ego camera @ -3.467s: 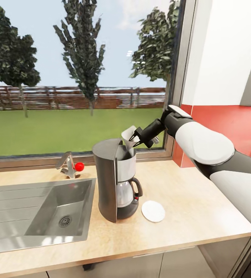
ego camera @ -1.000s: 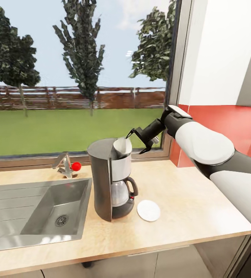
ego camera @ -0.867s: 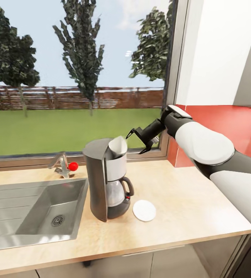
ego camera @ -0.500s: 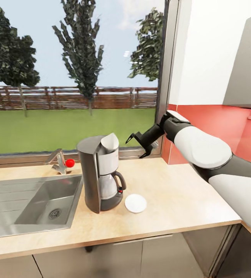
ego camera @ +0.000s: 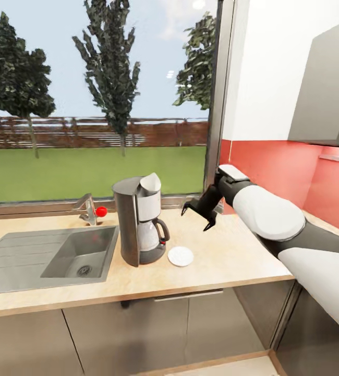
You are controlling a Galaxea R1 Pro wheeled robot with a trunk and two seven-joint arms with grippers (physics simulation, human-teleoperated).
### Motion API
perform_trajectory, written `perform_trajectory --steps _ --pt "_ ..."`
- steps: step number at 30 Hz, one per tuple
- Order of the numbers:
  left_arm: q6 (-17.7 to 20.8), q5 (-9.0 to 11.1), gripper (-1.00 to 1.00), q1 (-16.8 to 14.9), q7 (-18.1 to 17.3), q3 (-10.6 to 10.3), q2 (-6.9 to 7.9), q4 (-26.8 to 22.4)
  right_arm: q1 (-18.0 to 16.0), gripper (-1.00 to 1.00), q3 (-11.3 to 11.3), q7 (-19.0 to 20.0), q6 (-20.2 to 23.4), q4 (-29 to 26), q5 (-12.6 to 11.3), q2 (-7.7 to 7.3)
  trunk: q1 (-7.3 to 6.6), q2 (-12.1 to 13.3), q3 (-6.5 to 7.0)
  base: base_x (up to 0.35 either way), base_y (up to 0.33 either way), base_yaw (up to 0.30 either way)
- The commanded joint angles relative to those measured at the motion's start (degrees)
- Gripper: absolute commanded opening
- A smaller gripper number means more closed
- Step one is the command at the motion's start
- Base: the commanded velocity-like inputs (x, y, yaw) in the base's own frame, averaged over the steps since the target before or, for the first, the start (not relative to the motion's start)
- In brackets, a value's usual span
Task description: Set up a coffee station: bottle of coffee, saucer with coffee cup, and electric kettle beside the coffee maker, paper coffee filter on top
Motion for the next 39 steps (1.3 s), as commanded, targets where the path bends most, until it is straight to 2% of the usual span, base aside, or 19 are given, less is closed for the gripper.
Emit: perform_trajectory --steps 1,2,3,7,12,15,16,19,20,21,22,23,24,25,26,29,32,35,39 --pt "-0.2 0.1 1.00 0.0 0.0 0.3 -0.01 -0.6 2.8 1.00 0.1 -0.1 0.2 -0.2 1.8 0.04 -0.02 0.0 0.00 -0.340 0.000 0.000" --pt "-0.2 0.0 1.00 0.0 0.0 0.3 0.01 -0.9 4.7 1.00 0.1 0.4 0.2 -0.2 3.3 0.04 -0.02 0.0 0.00 -0.340 0.000 0.000" --pt "-0.1 0.0 1.00 0.0 0.0 0.3 0.02 -1.4 8.0 1.00 0.1 2.1 0.2 -0.1 6.4 0.04 -0.02 0.0 0.00 -0.340 0.000 0.000" --pt "0.0 -0.1 1.00 -0.2 0.0 0.2 0.01 -2.2 13.9 1.00 0.1 5.8 0.1 -0.1 14.3 0.04 -0.02 0.0 0.00 -0.340 0.000 0.000" --pt "-0.1 -0.1 1.00 -0.3 0.0 0.3 -0.33 -2.4 21.9 1.00 0.1 11.2 0.0 2.6 20.6 0.04 -0.02 0.0 0.00 -0.306 0.000 0.000" --pt "-0.1 0.0 1.00 -0.3 0.0 0.3 -0.44 -2.5 24.6 1.00 0.1 11.8 -0.1 3.4 23.9 0.04 -0.02 0.0 0.00 -0.088 0.000 0.000" --pt "-0.2 0.1 1.00 -0.3 0.0 0.3 -0.51 -2.5 26.7 1.00 0.1 13.2 -1.2 3.5 27.2 0.04 -0.02 0.0 0.00 -0.040 0.000 0.000" --pt "-0.2 0.3 1.00 -0.3 0.0 0.4 -0.69 -2.5 33.3 1.00 0.1 20.6 -7.2 3.7 40.6 0.04 -0.02 0.0 0.00 -0.017 0.000 0.000" --pt "-0.8 0.4 1.00 -0.5 0.0 0.5 -0.73 -3.2 38.3 1.00 0.1 27.9 -14.0 3.8 54.3 0.04 -0.02 0.0 0.00 -0.003 0.000 0.000" --pt "-1.3 0.5 1.00 -0.5 0.0 0.5 -0.74 -3.5 40.4 1.00 0.1 30.9 -17.1 3.9 60.0 0.04 -0.02 0.0 0.00 -0.002 0.000 0.000" --pt "-2.5 0.6 1.00 -0.6 0.0 0.6 -0.78 -3.8 44.9 1.00 0.0 36.6 -24.2 3.9 71.3 0.04 -0.02 0.0 0.00 0.000 0.000 0.000" --pt "-3.2 0.6 1.00 -0.6 -0.1 0.6 -0.85 -3.9 47.0 1.00 0.0 39.5 -28.1 3.9 76.6 0.04 -0.02 0.0 0.00 0.000 0.000 0.000" --pt "-4.1 0.6 1.00 -0.6 -0.3 0.6 -1.10 -4.0 50.2 1.00 0.0 43.1 -34.0 3.9 83.8 0.04 -0.02 0.0 0.00 0.000 0.000 0.000" --pt "-4.3 0.6 1.00 -0.6 -0.4 0.6 -1.23 -4.1 51.4 1.00 0.0 44.1 -36.4 3.8 86.2 0.04 -0.02 0.0 0.00 0.000 0.000 0.000" --pt "-4.7 0.6 1.00 -0.6 -0.5 0.6 -1.42 -4.3 53.4 1.00 -0.1 45.5 -40.7 3.8 90.2 0.04 -0.02 0.0 0.00 0.000 0.000 0.000" --pt "-5.3 0.6 1.00 -0.6 -0.6 0.6 -1.69 -4.9 57.4 1.00 -0.1 47.1 -50.8 3.8 96.0 0.04 -0.02 0.0 0.00 0.000 0.000 0.000" --pt "-6.6 0.6 1.00 -0.7 -0.7 0.7 -1.89 -5.3 60.6 1.00 -0.1 47.9 -59.3 3.8 98.2 -0.18 -0.02 0.0 0.00 0.000 0.000 0.000" --pt "-7.9 0.6 1.00 -0.7 -0.7 0.7 -2.53 -5.4 62.9 1.00 0.0 48.2 -62.6 3.9 98.8 -0.78 -0.02 0.0 0.00 0.000 0.000 0.000" --pt "-8.4 0.7 1.00 -0.7 -0.8 0.7 -2.99 -5.3 64.0 1.00 0.0 48.3 -63.7 3.9 99.1 -1.02 -0.02 0.0 0.00 0.000 0.000 0.000"
